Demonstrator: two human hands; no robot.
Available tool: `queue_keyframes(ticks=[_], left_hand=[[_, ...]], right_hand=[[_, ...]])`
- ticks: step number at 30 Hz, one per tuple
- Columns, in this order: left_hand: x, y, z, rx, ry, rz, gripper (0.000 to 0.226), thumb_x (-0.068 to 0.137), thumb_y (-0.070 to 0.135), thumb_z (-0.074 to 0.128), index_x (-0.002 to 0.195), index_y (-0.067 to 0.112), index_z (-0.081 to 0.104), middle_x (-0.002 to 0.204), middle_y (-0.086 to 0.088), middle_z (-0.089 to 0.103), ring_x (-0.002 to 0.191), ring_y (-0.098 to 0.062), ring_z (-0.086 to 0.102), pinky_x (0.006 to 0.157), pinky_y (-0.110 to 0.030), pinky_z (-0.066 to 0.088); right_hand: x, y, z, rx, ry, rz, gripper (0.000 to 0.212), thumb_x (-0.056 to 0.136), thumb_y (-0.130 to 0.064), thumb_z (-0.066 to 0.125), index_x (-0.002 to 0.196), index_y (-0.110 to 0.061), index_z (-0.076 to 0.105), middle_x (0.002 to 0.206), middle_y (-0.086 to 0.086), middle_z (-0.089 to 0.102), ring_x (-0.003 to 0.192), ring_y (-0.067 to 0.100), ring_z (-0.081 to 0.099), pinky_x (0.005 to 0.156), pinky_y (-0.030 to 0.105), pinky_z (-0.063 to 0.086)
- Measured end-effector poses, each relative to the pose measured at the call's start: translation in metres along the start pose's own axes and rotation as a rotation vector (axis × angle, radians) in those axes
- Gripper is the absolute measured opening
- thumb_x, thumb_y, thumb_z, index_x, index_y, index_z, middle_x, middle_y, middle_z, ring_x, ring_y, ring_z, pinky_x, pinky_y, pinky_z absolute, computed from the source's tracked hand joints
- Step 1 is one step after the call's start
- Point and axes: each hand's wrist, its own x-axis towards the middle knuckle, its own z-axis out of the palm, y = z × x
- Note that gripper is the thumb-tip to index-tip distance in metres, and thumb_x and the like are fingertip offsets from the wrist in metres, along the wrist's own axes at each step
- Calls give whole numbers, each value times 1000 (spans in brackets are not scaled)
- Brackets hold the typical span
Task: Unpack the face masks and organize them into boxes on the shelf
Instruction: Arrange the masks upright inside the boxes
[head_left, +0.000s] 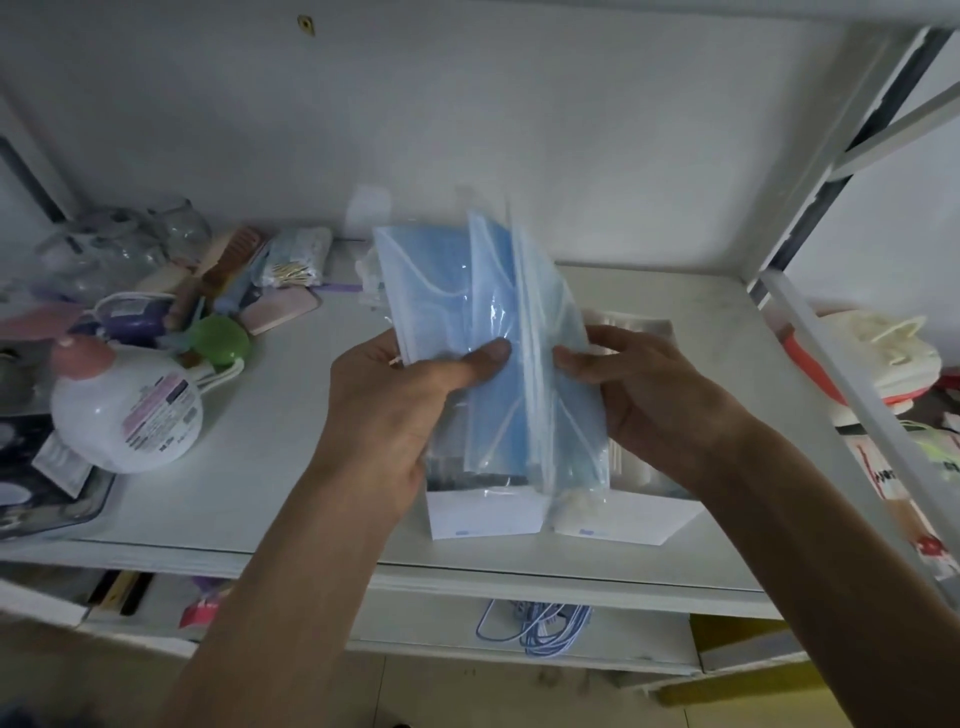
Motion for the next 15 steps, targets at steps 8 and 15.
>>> queue_keyframes(ticks=[8,15], left_hand=[[8,-6,-13,-52,-44,-90,19,89,18,64,100,5,73,97,-12,74,83,-22,71,81,-37,58],[9,4,-5,36,-302,-102,36,92,38,54,112,13,68,105,-6,74,97,-22,70,86,-40,55]], right_hand=[[-2,-5,-4,-64,345,-130,21,80,7,67,97,-4,68,97,17,73,79,29,72,68,41,60],[3,-3,34,-318,360,-272,46,72,6,76,114,-4,62,91,14,74,81,27,71,84,40,56]])
